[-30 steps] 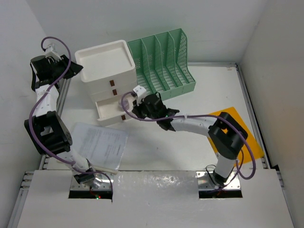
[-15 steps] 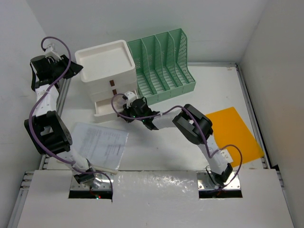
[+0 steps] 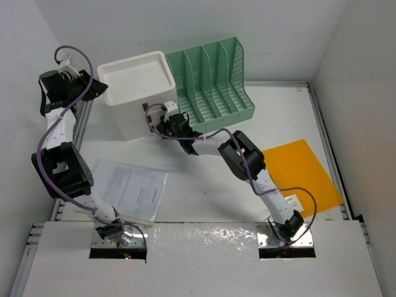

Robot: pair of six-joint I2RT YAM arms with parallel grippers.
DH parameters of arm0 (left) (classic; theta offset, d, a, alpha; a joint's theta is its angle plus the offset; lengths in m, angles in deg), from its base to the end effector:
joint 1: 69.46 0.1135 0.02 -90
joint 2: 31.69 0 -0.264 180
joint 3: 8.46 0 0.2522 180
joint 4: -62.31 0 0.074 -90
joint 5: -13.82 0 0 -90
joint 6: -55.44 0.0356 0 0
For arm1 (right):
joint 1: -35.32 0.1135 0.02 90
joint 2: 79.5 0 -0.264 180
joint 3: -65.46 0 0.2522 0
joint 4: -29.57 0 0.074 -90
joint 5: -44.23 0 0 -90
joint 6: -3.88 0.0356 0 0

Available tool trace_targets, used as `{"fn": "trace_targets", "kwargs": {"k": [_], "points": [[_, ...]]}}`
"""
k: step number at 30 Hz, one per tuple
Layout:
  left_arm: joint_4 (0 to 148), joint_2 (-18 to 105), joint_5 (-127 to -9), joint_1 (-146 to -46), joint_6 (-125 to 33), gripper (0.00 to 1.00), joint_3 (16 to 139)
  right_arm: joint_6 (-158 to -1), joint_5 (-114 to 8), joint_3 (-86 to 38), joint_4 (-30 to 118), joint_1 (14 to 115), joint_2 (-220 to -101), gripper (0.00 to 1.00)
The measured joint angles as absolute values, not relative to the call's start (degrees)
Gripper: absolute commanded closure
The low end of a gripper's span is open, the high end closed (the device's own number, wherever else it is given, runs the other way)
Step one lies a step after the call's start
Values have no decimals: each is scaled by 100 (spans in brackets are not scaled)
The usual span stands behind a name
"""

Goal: Organize the desk

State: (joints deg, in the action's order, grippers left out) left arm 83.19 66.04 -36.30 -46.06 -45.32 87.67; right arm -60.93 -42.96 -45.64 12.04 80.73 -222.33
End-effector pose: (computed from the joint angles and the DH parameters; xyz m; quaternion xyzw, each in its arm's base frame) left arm 0.3773 0.1384 0.3293 -0.0484 0.8027 -0.2243 0.5504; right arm 0.3881 0.3912 0.1135 -0.1236 0.7792 0.3391 0.5124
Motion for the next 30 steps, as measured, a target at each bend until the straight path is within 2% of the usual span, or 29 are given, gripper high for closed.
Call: {"fn": "trace_targets", "kwargs": {"k": [5,7,9,10,11,13,15,16,17,21,25,30], "points": [[8354,6670,-3588,-4606,-4528,100,8852,-6088,-4020,-4586,1078,8077,-22305,100],[8375,6683,-3586,-4606,-4506,95,8876,-6123,-4001,-4617,1088,8090,-22316,100],[8432,6692,-3586,-4606,-4462,90,8911,-6211,-4045,-4604,1084,8092,-22307,93],[8456,6692,-3586,-4606,-4434,82,8928,-6272,-4071,-4543,1064,8092,-22272,89],[8472,6692,-3591,-4606,-4401,78,8933,-6348,-4132,-4370,1014,8086,-22174,78],[8487,6690,-3593,-4606,-4377,68,8944,-6514,-4243,-3856,997,8088,-21828,68],[8515,6690,-3593,-4613,-4327,63,8957,-6663,-4326,-3347,990,8090,-21417,56],[8574,6696,-3595,-4617,-4303,57,8968,-6794,-4401,-2809,1032,8105,-20904,53],[8631,6698,-3595,-4626,-4265,52,8970,-6862,-4464,-2521,1062,8125,-20569,44],[9189,6845,-3632,-4652,-4152,46,9184,-7065,-4803,-1905,1231,8320,-19522,23],[9814,7059,-3750,-4665,-3898,45,9720,-7223,-5332,-1924,1720,8652,-19378,15],[10295,6912,-3975,-4665,-3520,46,9945,-7590,-5389,-2840,3259,9190,-20403,14]]}}
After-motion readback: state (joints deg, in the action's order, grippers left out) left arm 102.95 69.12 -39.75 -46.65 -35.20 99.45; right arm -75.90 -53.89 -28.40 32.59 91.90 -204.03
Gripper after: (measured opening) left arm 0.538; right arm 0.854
